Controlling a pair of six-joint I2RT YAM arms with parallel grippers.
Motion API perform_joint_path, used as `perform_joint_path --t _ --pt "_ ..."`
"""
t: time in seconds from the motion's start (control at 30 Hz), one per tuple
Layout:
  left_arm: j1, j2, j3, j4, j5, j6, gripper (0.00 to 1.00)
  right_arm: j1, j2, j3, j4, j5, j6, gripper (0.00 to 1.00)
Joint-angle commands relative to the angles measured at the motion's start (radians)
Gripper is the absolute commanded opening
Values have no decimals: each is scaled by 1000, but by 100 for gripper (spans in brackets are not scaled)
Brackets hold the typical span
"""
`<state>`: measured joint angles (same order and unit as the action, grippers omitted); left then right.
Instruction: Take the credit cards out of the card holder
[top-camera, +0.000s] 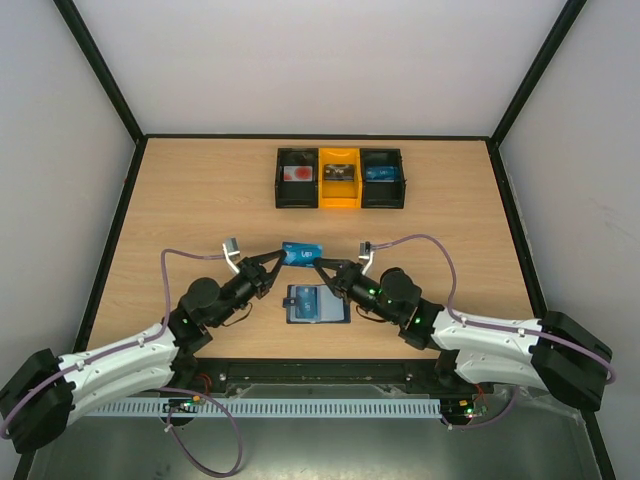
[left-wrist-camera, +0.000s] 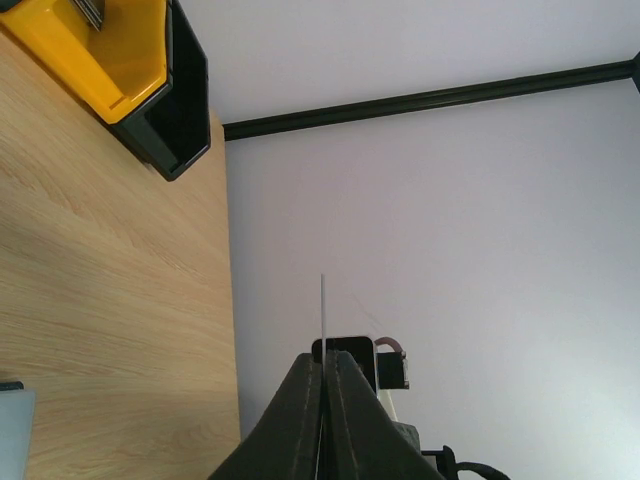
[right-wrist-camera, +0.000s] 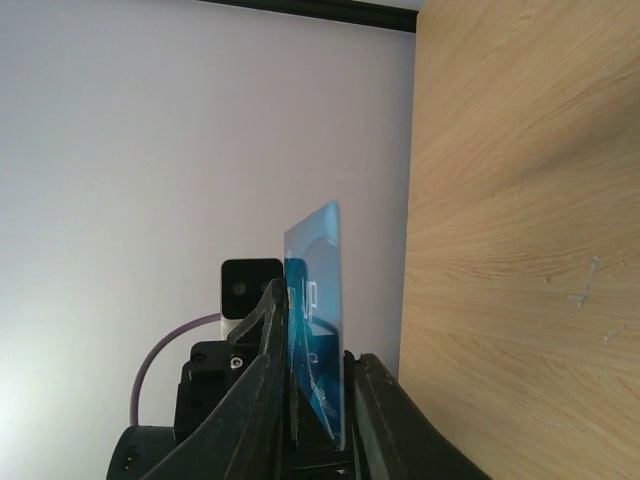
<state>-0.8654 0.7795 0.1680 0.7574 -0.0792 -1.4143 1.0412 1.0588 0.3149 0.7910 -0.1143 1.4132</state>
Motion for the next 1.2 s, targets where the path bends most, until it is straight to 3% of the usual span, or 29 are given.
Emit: perform_joint_path --t 0.0,0.13,0.27,0.33,0.4,0.53,0.7,0.97,1.17 --pt "-4 8 -7 56 0 2 3 5 5 -5 46 -13 -4 19" --pt "-4 12 -6 50 -8 2 3 5 -18 -13 33 8 -26 3" --pt "-4 1 1 0 -23 5 7 5 -53 -37 4 35 -55 2" --pt "-4 -4 13 -45 -31 16 21 5 -79 -51 -22 47 -73 2" --pt "-4 -11 16 -59 -35 32 43 4 -114 -52 -74 71 -101 2" --pt "-4 -28 31 -115 -35 67 76 3 -187 -5 -228 147 -218 2" --pt "-2 -57 81 -273 -34 155 98 -16 -198 91 -411 188 -368 2" --pt "12 -77 138 -507 -30 269 100 -215 -83 253 -595 72 -569 2" --pt "32 -60 148 -584 12 360 100 -424 6 349 -670 -9 -691 2"
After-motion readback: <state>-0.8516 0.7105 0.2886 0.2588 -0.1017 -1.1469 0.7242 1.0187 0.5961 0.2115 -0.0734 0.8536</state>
